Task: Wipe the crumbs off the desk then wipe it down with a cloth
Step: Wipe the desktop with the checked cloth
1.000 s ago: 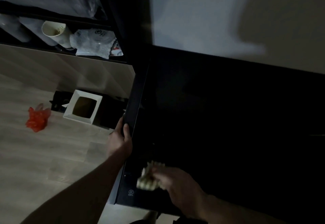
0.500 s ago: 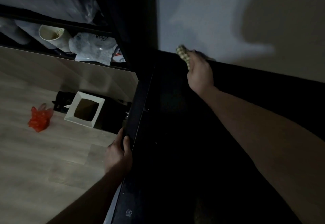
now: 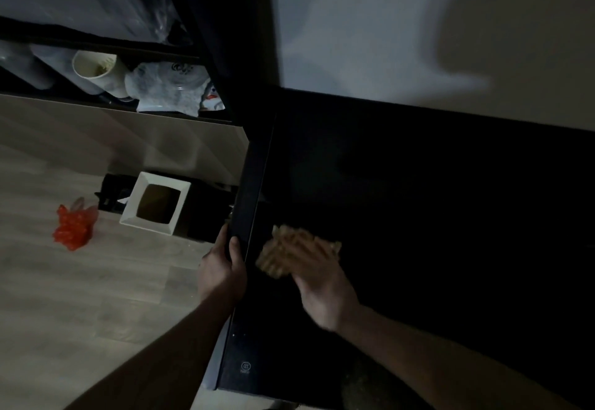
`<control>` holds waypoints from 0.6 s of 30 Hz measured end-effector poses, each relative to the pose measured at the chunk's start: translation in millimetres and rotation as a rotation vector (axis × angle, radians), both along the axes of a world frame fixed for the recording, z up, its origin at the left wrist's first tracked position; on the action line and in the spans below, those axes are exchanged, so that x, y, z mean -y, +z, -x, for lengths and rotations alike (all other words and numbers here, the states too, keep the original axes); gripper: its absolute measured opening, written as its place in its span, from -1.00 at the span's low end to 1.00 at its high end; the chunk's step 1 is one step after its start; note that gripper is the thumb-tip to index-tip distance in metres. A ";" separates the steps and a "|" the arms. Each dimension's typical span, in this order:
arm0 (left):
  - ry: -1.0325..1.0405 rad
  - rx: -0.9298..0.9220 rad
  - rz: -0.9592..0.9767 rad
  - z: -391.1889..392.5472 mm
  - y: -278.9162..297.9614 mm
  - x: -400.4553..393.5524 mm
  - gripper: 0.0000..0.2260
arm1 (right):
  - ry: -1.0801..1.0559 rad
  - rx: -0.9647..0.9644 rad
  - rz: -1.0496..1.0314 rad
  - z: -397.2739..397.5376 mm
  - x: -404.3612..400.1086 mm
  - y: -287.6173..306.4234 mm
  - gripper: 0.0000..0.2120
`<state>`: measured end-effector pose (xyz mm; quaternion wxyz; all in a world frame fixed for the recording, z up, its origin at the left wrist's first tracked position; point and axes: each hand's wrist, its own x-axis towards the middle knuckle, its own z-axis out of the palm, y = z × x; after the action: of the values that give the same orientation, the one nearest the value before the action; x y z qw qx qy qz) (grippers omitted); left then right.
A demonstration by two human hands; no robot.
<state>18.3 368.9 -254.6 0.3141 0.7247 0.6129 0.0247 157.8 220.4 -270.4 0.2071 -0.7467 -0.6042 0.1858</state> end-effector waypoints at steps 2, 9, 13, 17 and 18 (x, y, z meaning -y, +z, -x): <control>-0.001 0.007 0.009 1.3 1.3 -0.3 -0.57 | 0.050 -0.096 0.021 37.0 45.7 1.3 -0.64; -0.009 0.031 0.008 3.4 1.5 -1.0 -0.57 | 0.008 -0.305 -0.073 63.6 98.6 19.0 -0.63; -0.002 0.075 0.010 4.3 -3.4 -1.1 -0.58 | -0.421 -0.443 -0.180 -20.0 56.7 20.9 -0.67; -0.014 0.070 -0.035 1.4 -5.6 -0.7 -0.60 | -0.580 -0.137 -0.166 -149.1 1.0 36.7 -0.59; -0.020 0.053 -0.046 1.8 -6.6 -0.1 -0.60 | -0.593 -0.098 -0.172 -180.0 -14.4 44.9 -0.59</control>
<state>16.5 369.0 -261.2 0.3138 0.7368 0.5964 0.0547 337.8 234.8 -225.5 0.3437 -0.8603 -0.3627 0.1010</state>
